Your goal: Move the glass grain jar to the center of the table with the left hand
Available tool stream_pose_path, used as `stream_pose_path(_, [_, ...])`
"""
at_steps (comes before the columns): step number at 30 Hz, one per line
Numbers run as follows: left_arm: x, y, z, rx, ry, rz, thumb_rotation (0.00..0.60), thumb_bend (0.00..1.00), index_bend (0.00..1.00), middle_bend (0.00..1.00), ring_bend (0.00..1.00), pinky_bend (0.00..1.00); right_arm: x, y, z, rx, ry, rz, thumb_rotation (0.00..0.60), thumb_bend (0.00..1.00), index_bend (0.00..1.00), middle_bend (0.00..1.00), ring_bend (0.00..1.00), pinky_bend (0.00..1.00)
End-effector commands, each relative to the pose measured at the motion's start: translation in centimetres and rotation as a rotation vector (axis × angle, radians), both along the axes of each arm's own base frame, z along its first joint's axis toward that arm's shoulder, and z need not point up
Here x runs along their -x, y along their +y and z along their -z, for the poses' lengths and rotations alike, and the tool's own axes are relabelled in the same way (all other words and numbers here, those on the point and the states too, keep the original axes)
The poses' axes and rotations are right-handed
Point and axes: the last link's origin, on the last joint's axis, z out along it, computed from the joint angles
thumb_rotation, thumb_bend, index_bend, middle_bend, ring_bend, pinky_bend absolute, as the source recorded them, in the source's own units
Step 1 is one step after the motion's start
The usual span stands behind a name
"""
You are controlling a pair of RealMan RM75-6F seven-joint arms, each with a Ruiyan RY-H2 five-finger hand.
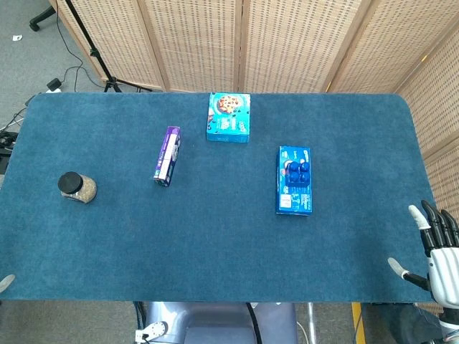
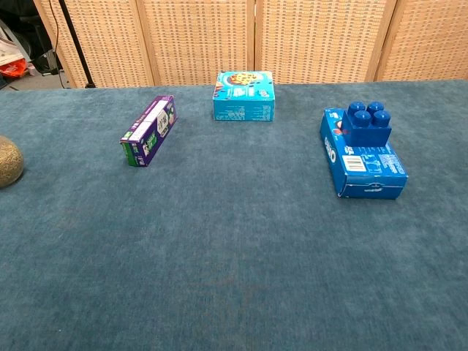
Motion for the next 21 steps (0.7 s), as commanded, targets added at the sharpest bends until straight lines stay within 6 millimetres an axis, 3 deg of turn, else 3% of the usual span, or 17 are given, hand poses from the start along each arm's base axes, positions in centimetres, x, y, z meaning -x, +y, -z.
stream_pose_path(1, [0.0, 0.0, 0.0, 0.000, -0.001, -0.002, 0.600, 0.00, 0.00, 0.00, 0.00, 0.00, 0.0, 0.0, 0.0, 0.000, -0.001, 0.000, 0.600, 0.00, 0.00, 0.00, 0.00, 0.00])
stream_pose_path(9, [0.4, 0.5, 0.0, 0.010, -0.011, -0.013, 0.600, 0.03, 0.00, 0.00, 0.00, 0.00, 0.0, 0.2, -0.1, -0.002, -0.009, -0.003, 0.600, 0.00, 0.00, 0.00, 0.00, 0.00])
stream_pose_path(10, [0.4, 0.8, 0.0, 0.019, -0.013, -0.009, 0.600, 0.08, 0.00, 0.00, 0.00, 0.00, 0.0, 0.2, -0.2, -0.002, -0.011, -0.003, 0.600, 0.00, 0.00, 0.00, 0.00, 0.00])
stream_pose_path(11, [0.5, 1.2, 0.1, 0.032, -0.021, 0.001, 0.600, 0.20, 0.00, 0.00, 0.00, 0.00, 0.0, 0.2, -0.2, -0.003, -0.013, -0.002, 0.600, 0.00, 0.00, 0.00, 0.00, 0.00])
stream_pose_path(15, [0.9, 3.6, 1.0, 0.140, -0.193, 0.049, 0.600, 0.83, 0.00, 0.00, 0.00, 0.00, 0.1, 0.1, -0.2, -0.011, -0.020, 0.001, 0.600, 0.00, 0.00, 0.00, 0.00, 0.00])
stream_pose_path(17, [1.4, 5.3, 1.4, 0.188, -0.318, 0.052, 0.600, 0.98, 0.00, 0.00, 0.00, 0.00, 0.1, 0.0, -0.3, -0.010, -0.027, 0.002, 0.600, 0.00, 0.00, 0.00, 0.00, 0.00])
stream_pose_path(21, [3.6, 8.7, 1.7, 0.177, -0.456, 0.000, 0.600, 1.00, 0.00, 0.00, 0.00, 0.00, 0.2, -0.1, -0.4, -0.011, -0.032, 0.009, 0.600, 0.00, 0.00, 0.00, 0.00, 0.00])
